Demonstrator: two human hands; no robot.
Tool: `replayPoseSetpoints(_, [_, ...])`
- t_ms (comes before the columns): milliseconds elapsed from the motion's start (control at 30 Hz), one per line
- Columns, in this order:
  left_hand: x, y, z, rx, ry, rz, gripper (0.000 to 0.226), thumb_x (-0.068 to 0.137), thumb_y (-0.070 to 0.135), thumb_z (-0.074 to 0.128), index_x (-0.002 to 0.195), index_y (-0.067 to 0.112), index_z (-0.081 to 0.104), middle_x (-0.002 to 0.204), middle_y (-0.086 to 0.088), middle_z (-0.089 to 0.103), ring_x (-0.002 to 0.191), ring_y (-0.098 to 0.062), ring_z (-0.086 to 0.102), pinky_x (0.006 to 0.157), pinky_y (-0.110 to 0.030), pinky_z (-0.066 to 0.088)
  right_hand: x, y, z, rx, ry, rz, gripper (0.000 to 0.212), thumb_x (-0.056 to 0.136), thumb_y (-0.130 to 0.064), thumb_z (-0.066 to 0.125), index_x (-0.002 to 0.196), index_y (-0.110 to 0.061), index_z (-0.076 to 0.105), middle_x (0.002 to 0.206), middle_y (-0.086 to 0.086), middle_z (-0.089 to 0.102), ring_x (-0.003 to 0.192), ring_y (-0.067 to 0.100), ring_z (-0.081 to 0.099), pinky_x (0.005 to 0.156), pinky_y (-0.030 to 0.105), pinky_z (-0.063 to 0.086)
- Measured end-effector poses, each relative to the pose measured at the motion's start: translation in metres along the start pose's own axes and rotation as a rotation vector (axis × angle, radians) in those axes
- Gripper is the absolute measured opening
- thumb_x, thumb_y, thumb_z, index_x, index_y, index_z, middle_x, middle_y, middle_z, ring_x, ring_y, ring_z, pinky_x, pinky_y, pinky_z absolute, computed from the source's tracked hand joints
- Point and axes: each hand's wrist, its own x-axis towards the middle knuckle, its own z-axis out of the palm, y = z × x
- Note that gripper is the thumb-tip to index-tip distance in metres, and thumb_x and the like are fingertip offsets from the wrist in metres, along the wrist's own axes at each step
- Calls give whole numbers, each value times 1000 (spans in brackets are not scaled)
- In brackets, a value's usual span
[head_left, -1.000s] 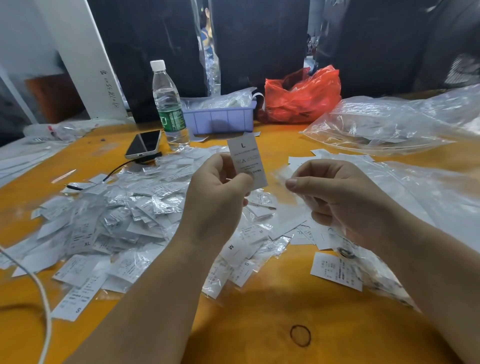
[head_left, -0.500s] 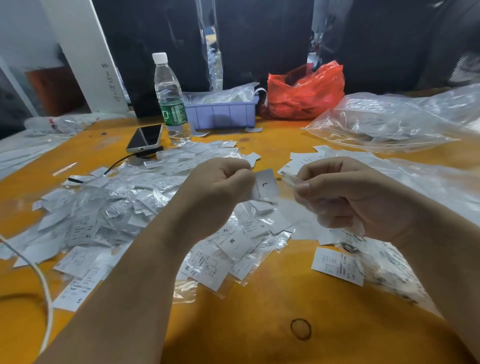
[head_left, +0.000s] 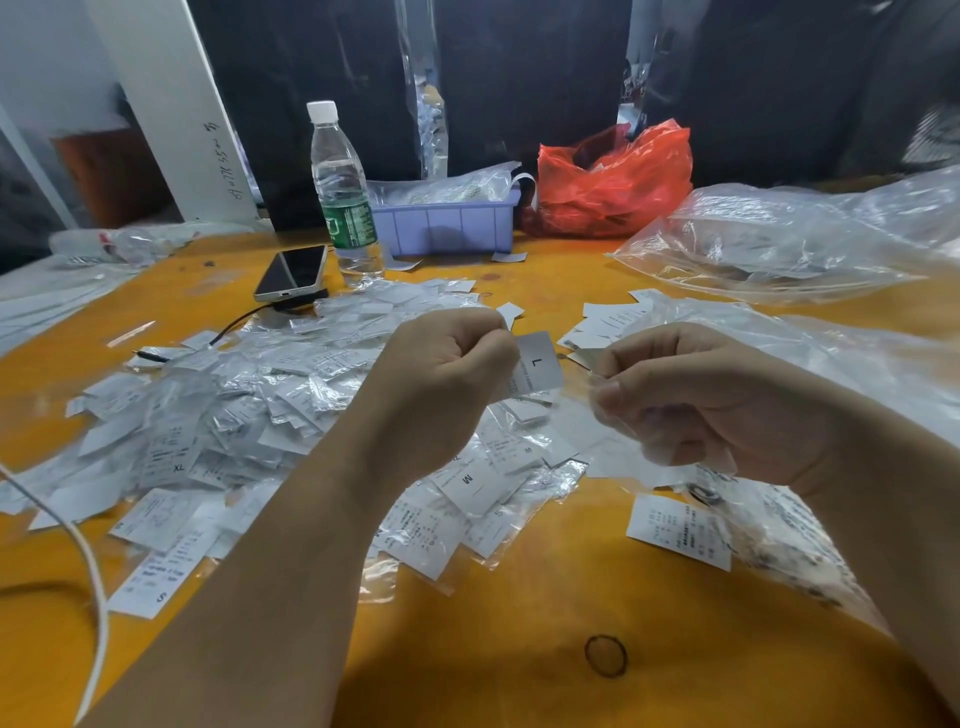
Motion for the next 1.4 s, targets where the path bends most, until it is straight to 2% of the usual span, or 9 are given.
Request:
replayPoseSetpoints(167, [-2, 1, 3, -6, -44, -7, 32, 79, 26, 41, 64, -2, 41, 56, 0, 35, 51, -9, 29, 45, -23, 23, 1, -1, 0, -9, 40, 3, 17, 76, -13, 63, 60, -12, 58, 56, 2, 29, 43, 8, 18, 39, 14, 22])
replayPoseSetpoints(267, [-1, 1, 2, -38, -57, -21, 31, 79, 27, 41, 65, -1, 44, 57, 2, 37, 53, -10, 32, 48, -28, 26, 1, -1, 0, -26, 60, 7, 15, 75, -14, 63, 60, -13, 60, 55, 2, 28, 42, 8, 18, 39, 14, 21])
replayPoseSetpoints(400, [0, 1, 1, -101, -98, -60, 28, 80, 29, 42, 66, 5, 48, 59, 5, 41, 57, -11, 37, 51, -28, 27, 0, -1, 1, -18, 69, 0, 14, 75, -14, 62, 62, -13, 65, 51, -3, 45, 40, 6, 23, 38, 15, 23])
replayPoseSetpoints(500, [1, 0, 1, -143, -116, -80, 25, 80, 29, 43, 65, 9, 49, 61, 7, 42, 58, -11, 38, 51, -27, 30, 0, -3, 1, -1, 80, -14, 14, 74, -13, 60, 62, -12, 67, 49, -4, 48, 37, 5, 25, 38, 15, 22])
replayPoseSetpoints(700, [3, -1, -2, -268, -133, -101, 21, 77, 23, 44, 61, 12, 52, 63, -2, 47, 56, -15, 41, 48, -22, 35, -1, -4, 2, 0, 77, -45, 17, 75, -13, 56, 62, -10, 65, 47, -5, 48, 36, 5, 25, 40, 17, 17])
replayPoseSetpoints(867, [4, -5, -4, -353, -126, -109, 20, 76, 20, 45, 60, 15, 56, 60, -1, 49, 56, -16, 42, 49, -26, 37, -1, -5, 1, 8, 77, -45, 15, 75, -12, 55, 65, -5, 63, 46, -5, 48, 36, 5, 24, 39, 15, 22])
replayPoseSetpoints(1000, [4, -6, -2, -341, -120, -111, 19, 76, 20, 45, 63, 11, 56, 62, -7, 44, 56, -19, 39, 50, -29, 35, -1, -5, 0, 26, 51, -41, 16, 76, -11, 53, 66, -4, 62, 45, -6, 48, 35, 5, 29, 39, 14, 23])
replayPoseSetpoints(1300, [4, -3, 0, -318, -129, -116, 18, 74, 20, 44, 60, 10, 52, 56, -3, 42, 56, -20, 38, 50, -28, 35, 0, -3, 0, -24, 74, -11, 20, 75, -15, 51, 60, -11, 64, 50, -3, 49, 36, 4, 33, 37, 13, 28])
replayPoseSetpoints(1400, [3, -3, 0, -279, -144, -122, 21, 75, 22, 44, 58, 13, 54, 58, -3, 43, 56, -20, 39, 51, -30, 34, 1, -3, 1, 30, 52, -15, 25, 76, -13, 49, 56, -13, 63, 47, -3, 39, 36, 6, 26, 38, 14, 25])
